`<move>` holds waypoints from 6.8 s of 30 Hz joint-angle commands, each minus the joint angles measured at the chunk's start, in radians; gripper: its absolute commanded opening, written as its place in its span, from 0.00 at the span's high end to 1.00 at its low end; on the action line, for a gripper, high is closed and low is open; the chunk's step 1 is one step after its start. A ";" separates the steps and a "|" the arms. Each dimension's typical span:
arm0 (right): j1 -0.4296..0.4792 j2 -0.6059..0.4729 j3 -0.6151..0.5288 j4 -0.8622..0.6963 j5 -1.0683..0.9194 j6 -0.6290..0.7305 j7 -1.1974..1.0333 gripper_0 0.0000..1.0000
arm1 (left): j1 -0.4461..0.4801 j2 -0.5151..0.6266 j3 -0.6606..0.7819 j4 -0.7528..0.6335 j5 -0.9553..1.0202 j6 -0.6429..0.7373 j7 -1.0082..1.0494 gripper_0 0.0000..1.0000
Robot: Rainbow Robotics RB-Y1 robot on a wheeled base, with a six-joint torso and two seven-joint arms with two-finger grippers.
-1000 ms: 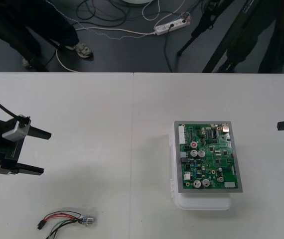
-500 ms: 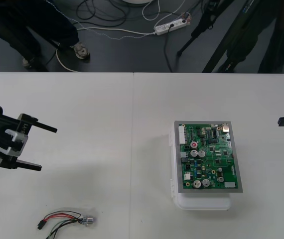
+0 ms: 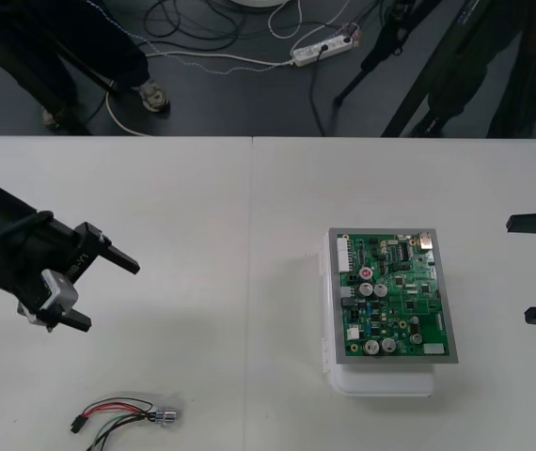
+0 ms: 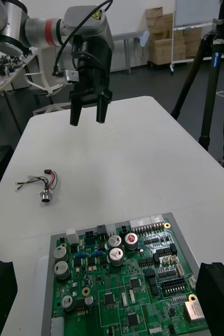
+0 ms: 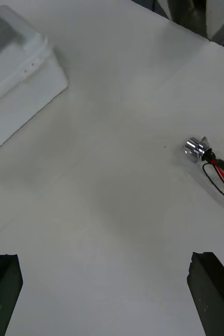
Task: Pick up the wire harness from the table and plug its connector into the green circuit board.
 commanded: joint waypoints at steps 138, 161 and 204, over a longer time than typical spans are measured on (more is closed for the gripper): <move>-0.215 0.343 0.157 0.073 0.138 0.081 0.204 0.00 | -0.688 -0.264 -1.685 -0.253 -1.152 0.345 -0.653 0.07; -0.262 0.338 0.142 0.073 0.138 -0.007 0.156 0.00 | -0.651 -0.278 -1.685 -0.250 -1.182 0.334 -0.610 0.07; -0.279 0.341 0.145 0.075 0.140 -0.007 0.112 0.00 | -0.623 -0.301 -1.687 -0.196 -1.209 0.334 -0.575 1.00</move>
